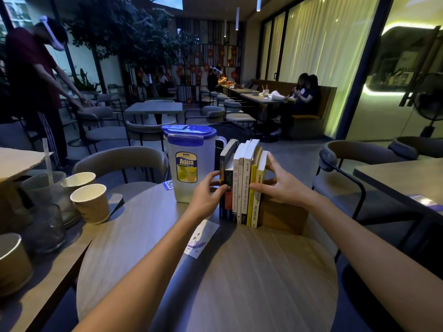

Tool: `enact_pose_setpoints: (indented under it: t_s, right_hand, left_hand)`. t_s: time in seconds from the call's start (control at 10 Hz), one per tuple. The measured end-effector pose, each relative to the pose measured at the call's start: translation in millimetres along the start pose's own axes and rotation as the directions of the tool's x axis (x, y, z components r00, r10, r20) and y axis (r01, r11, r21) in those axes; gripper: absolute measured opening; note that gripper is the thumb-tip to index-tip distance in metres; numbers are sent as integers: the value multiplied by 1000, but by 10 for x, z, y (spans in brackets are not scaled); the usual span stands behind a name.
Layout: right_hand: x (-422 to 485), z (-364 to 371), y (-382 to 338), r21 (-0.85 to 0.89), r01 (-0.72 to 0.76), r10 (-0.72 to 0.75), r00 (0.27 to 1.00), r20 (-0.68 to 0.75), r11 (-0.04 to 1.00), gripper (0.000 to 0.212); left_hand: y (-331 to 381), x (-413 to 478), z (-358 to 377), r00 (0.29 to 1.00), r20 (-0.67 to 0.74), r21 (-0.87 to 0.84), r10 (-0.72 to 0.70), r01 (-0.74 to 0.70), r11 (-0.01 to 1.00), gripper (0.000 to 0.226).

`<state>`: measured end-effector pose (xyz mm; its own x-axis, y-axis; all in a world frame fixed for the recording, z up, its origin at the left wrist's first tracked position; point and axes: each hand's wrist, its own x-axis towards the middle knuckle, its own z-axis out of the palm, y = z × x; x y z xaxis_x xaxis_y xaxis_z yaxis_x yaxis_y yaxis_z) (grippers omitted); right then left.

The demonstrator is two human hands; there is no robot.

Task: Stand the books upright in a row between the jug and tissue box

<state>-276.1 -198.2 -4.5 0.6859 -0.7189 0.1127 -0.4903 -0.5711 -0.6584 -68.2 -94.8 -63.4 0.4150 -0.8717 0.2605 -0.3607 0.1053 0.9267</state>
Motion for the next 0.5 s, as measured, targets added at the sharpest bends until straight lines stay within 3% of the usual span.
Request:
enact_pose_setpoints:
  t_s: [0.4, 0.5]
  right_hand:
    - [-109, -63, 73, 33, 71, -69, 997, -40, 997, 93]
    - [-163, -94, 23, 46, 78, -74, 993, -90, 996, 96]
  left_hand:
    - [-44, -111, -108, 999, 4, 57, -49, 49, 997, 26]
    - [-33, -196, -169, 998, 9, 112, -55, 53, 992, 28]
